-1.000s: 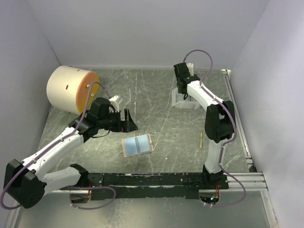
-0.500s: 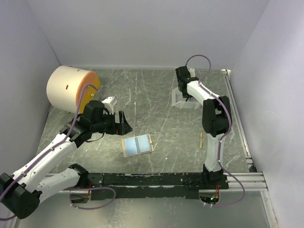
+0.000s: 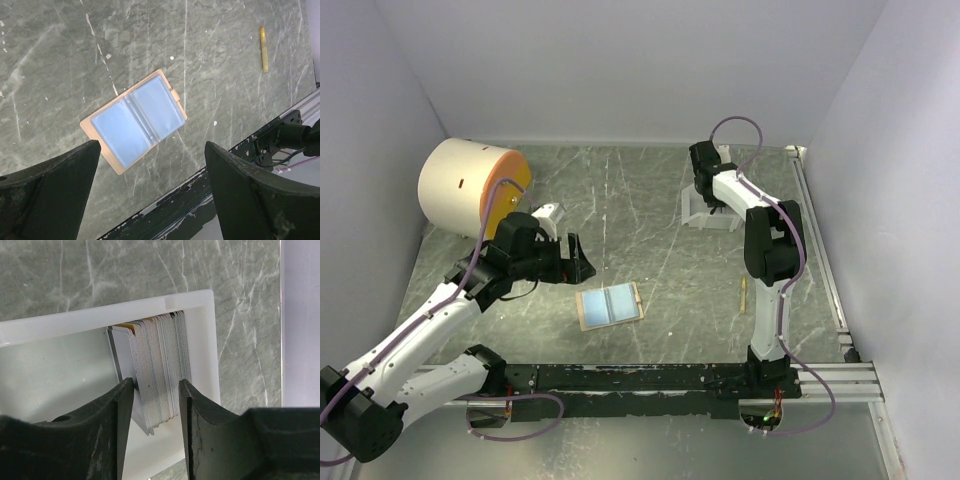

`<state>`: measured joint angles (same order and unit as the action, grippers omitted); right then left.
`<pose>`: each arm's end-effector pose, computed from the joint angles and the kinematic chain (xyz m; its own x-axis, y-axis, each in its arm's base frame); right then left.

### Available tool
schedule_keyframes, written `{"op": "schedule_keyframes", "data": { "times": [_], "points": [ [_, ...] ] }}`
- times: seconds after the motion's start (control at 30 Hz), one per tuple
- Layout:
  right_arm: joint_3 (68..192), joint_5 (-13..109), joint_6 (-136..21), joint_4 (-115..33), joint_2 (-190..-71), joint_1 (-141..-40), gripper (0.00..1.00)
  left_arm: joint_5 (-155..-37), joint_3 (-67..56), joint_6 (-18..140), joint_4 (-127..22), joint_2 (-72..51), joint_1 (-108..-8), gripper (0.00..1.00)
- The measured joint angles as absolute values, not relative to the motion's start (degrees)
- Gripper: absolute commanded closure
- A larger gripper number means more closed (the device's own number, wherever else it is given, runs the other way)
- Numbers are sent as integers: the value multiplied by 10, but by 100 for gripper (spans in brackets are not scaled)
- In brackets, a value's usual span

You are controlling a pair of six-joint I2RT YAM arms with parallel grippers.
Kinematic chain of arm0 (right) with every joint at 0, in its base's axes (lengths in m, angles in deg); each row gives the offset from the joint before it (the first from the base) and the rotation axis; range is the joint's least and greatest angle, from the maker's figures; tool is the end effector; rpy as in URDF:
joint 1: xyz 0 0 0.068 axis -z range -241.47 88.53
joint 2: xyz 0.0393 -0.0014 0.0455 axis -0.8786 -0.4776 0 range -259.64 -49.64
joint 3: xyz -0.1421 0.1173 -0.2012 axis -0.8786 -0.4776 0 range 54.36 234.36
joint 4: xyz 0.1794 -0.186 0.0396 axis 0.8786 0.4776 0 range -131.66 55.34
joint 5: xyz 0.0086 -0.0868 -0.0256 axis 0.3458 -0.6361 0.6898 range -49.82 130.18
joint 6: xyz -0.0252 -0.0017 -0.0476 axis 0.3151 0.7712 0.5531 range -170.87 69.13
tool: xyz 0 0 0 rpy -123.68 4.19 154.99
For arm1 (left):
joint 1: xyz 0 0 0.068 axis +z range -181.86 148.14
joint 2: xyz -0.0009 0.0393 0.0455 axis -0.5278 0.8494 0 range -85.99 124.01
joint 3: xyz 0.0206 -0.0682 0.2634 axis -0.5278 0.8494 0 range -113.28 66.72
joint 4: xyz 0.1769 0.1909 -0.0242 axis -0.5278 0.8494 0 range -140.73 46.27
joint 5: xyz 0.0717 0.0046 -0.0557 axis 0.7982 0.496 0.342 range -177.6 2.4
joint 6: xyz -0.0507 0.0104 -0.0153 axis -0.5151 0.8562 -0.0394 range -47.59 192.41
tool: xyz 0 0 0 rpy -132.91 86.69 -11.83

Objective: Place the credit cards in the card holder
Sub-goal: Pick up the credit card from the storage box.

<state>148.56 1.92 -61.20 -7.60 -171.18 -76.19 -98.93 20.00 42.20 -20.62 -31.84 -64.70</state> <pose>0.4428 0.0935 0.1898 -0.8198 -0.0698 -0.5684 0.2381 0.8612 -0.4490 0.1661 -0.1157 0.2889 -0.7758 -0.0865 -0.6250 0.3151 0.8051 -0.5025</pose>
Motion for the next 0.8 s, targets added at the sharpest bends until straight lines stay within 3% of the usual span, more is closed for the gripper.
{"op": "schedule_keyframes", "data": {
  "times": [0.2, 0.33, 0.5, 0.8],
  "points": [
    [1486, 20, -611, -78, -1712, -761, 59, -975, 200, 420, -203, -324, -647, 3],
    [1486, 23, -611, -79, -1713, -761, 53, -969, 200, 420, -203, -324, -647, 3],
    [1486, 22, -609, -80, -1716, -760, 52, -966, 200, 420, -200, -324, -647, 3],
    [1488, 13, -602, -80, -1727, -761, 61, -959, 200, 420, -195, -324, -647, 3]
  ]
}}
